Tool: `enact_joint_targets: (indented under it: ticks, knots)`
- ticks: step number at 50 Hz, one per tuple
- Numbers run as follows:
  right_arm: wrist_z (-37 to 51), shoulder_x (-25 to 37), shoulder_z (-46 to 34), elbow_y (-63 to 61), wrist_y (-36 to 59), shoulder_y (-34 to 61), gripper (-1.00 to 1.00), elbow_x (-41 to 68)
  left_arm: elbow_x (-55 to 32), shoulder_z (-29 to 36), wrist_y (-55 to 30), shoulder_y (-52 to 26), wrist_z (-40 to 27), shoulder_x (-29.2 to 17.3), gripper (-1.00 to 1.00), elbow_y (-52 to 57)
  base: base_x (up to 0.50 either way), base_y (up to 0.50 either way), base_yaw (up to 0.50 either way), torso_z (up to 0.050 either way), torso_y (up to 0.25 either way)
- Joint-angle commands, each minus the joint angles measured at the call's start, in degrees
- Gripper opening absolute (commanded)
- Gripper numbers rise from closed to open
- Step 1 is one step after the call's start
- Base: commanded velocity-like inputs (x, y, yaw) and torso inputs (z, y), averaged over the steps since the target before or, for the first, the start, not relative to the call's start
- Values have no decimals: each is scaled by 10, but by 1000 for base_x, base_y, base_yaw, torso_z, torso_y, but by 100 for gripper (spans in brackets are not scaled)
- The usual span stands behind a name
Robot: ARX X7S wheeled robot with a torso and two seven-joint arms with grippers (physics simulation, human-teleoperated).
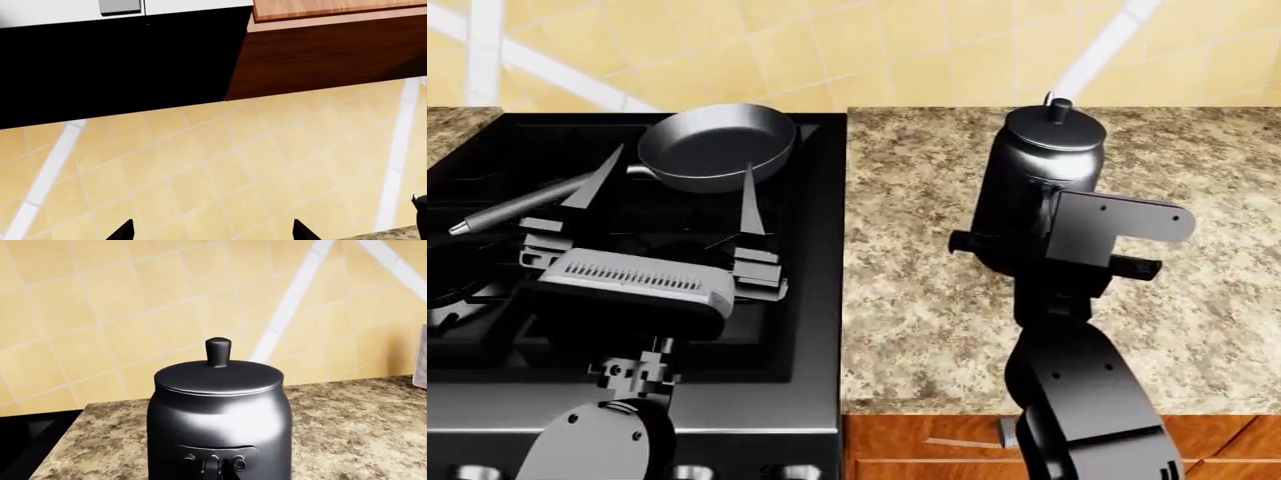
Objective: Pick the kettle from the counter and place it on a stove burner. Then turn the burner on.
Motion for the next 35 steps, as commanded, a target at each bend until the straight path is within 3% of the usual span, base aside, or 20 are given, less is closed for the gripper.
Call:
enact_joint_targets:
  ticks: [1, 35]
  knots:
    - [5, 4, 1, 1, -1, 3, -100, 13, -5, 2, 1, -1, -4, -4, 100, -1, 0, 0, 0, 0, 0]
    - [21, 37, -19, -70, 67, 43, -100, 19, -14, 7, 0, -4, -18, -15, 100, 4, 0, 0, 0, 0, 0]
